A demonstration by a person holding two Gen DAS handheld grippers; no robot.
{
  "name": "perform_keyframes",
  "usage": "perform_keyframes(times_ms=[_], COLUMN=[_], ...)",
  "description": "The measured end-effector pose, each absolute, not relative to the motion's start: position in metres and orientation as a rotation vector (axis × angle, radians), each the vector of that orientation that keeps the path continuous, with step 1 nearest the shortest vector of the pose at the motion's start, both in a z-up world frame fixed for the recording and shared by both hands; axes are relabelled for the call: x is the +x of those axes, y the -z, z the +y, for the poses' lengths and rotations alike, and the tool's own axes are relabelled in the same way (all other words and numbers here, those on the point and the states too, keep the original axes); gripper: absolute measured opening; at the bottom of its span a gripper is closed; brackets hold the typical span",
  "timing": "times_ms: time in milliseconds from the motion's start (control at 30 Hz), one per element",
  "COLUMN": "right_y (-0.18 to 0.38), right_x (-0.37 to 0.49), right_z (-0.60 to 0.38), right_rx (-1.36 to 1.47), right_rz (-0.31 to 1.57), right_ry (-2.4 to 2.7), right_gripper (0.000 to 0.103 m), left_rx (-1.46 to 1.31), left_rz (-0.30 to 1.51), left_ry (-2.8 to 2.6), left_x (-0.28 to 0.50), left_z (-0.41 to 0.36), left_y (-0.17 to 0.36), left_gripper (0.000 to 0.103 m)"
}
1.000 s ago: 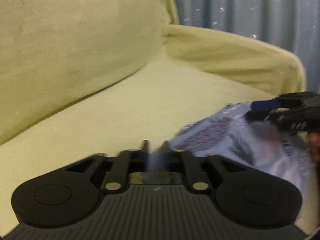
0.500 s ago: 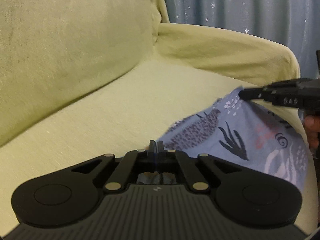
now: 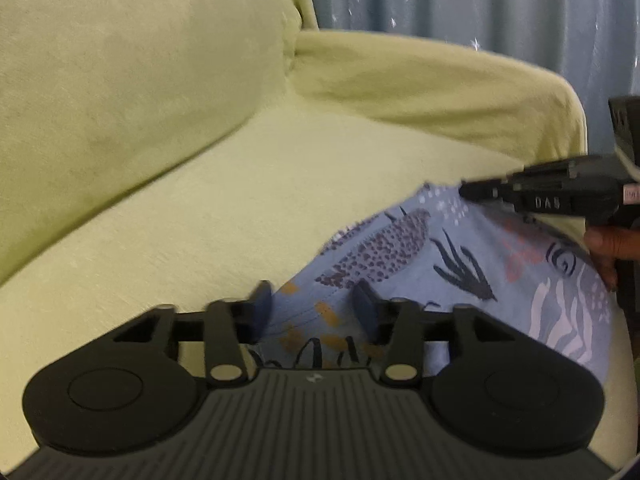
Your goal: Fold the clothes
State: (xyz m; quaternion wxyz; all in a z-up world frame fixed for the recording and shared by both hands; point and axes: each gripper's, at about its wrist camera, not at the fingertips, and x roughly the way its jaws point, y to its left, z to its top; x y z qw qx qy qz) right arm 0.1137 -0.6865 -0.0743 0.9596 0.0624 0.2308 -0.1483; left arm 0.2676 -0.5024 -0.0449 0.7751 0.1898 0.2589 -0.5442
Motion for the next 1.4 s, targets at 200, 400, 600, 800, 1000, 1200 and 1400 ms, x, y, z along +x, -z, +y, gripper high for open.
perform_keyframes(times_ms=[200, 400, 600, 800, 1000, 1200, 1400], right_y=[0.077, 0.080, 0.087, 0.088, 0.082, 0.073, 0.065], right_x=[0.110, 0.116, 0.124, 0.125, 0.123, 0.121, 0.118], right_z=[-0.685, -0.672, -0.671, -0.672, -0.673, -0.675, -0.676], right_rx=[0.124, 0.129, 0.142, 0.141, 0.133, 0.129, 0.125], right_rz=[0.471, 0.499, 0.545, 0.550, 0.512, 0.455, 0.400], right_ry=[0.321, 0.201, 0.190, 0.197, 0.219, 0.239, 0.258], right_gripper=[0.012, 0.045, 0.046, 0.045, 0.003, 0.001, 0.000], left_rx=[0.467, 0.391, 0.447, 0.491, 0.444, 0.401, 0.437], left_rz=[0.515, 0.469, 0.471, 0.450, 0.419, 0.420, 0.400], left_ry=[1.153, 1.179, 1.246, 1.273, 1.259, 1.235, 1.180], left_x=[0.255, 0.258, 0.252, 0.242, 0.241, 0.244, 0.247], left_z=[-0.497, -0.489, -0.508, -0.514, -0.506, -0.504, -0.512], left_y=[0.050, 0.042, 0.044, 0.045, 0.036, 0.037, 0.035], left_gripper=[0.000, 0.004, 0.038, 0.002, 0.001, 0.001, 0.000])
